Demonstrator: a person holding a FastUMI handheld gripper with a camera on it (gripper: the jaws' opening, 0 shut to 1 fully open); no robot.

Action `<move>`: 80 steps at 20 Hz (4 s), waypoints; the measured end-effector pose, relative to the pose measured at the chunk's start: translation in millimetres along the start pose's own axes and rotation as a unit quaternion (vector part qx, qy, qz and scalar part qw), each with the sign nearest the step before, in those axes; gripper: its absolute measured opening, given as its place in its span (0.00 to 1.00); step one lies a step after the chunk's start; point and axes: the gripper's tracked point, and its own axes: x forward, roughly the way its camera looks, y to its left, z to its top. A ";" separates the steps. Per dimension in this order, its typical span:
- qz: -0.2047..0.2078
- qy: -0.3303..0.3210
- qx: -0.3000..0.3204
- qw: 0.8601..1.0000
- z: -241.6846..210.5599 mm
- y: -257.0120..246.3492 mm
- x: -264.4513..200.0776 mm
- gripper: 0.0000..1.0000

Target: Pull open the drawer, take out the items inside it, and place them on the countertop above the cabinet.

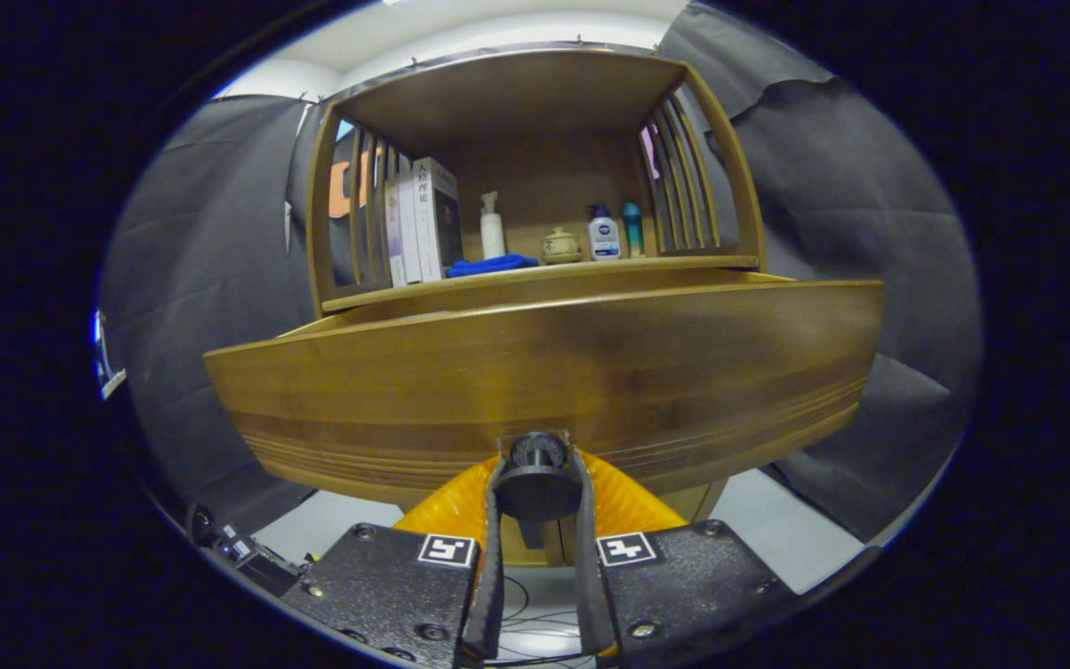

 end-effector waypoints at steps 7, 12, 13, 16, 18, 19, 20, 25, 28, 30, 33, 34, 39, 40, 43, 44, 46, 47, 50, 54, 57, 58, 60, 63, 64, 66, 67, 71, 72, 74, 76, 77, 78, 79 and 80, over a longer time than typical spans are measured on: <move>-0.002 0.007 -0.001 1.000 -8.6 1.6 -17.5 0.35; 0.002 0.025 -0.012 1.000 -9.7 2.8 -19.3 0.37; 0.003 0.029 -0.015 0.999 -9.5 1.1 -19.9 0.45; -0.001 0.030 -0.013 0.999 -5.8 -11.3 -31.3 0.68; -0.007 0.023 -0.013 1.000 4.7 -20.6 -41.7 0.84; -0.001 0.023 -0.009 1.000 11.2 -20.6 -47.1 0.91; 0.001 0.023 -0.002 1.000 18.9 -21.0 -52.2 0.99; -0.004 -0.013 0.032 0.999 82.4 -30.7 -73.1 0.99; 0.007 -0.031 0.040 0.999 121.4 -27.9 -71.1 0.99; 0.001 -0.039 0.027 0.999 140.9 -31.3 -61.9 0.99; 0.003 -0.039 0.004 0.999 168.8 -24.6 -48.0 0.99; 0.003 -0.029 -0.001 1.000 174.4 -21.2 -42.7 0.99; 0.017 0.022 -0.015 0.999 203.4 3.8 -5.3 1.00; 0.023 0.038 -0.015 0.999 202.9 10.0 4.8 1.00; 0.028 0.101 -0.015 0.994 191.0 18.8 31.9 1.00; 0.028 0.116 -0.021 0.993 189.8 20.8 42.6 1.00; 0.017 0.157 -0.037 0.987 179.7 18.4 63.5 1.00; 0.013 0.170 -0.048 0.984 176.2 17.6 75.7 1.00; 0.012 0.244 -0.048 0.969 152.0 22.3 98.1 1.00; -0.005 0.338 -0.048 0.940 111.5 24.1 111.8 1.00; -0.018 0.377 -0.022 0.926 91.8 19.2 114.6 1.00; -0.029 0.391 -0.014 0.920 84.8 15.6 112.8 1.00; -0.031 0.420 0.009 0.907 72.0 16.5 108.5 0.99; -0.046 0.447 0.027 0.893 57.7 6.7 101.7 0.97; -0.050 0.452 0.030 0.890 53.9 5.4 100.9 0.97; -0.052 0.470 0.031 0.880 44.3 5.1 95.0 0.96; -0.052 0.474 0.026 0.879 41.3 4.1 94.0 0.95; -0.056 0.492 0.032 0.868 27.5 8.3 90.9 0.81; -0.059 0.496 0.031 0.866 24.4 6.2 90.7 0.79; -0.064 0.491 0.035 0.868 25.0 3.8 92.7 0.72; -0.067 0.491 0.043 0.868 25.9 4.5 93.1 0.58; -0.065 0.489 0.045 0.869 25.9 3.6 92.3 0.51; -0.070 0.484 0.044 0.871 28.4 0.9 92.7 0.49; -0.074 0.478 0.044 0.874 32.0 -0.8 92.7 0.47; -0.071 0.471 0.047 0.878 36.8 -1.5 90.6 0.47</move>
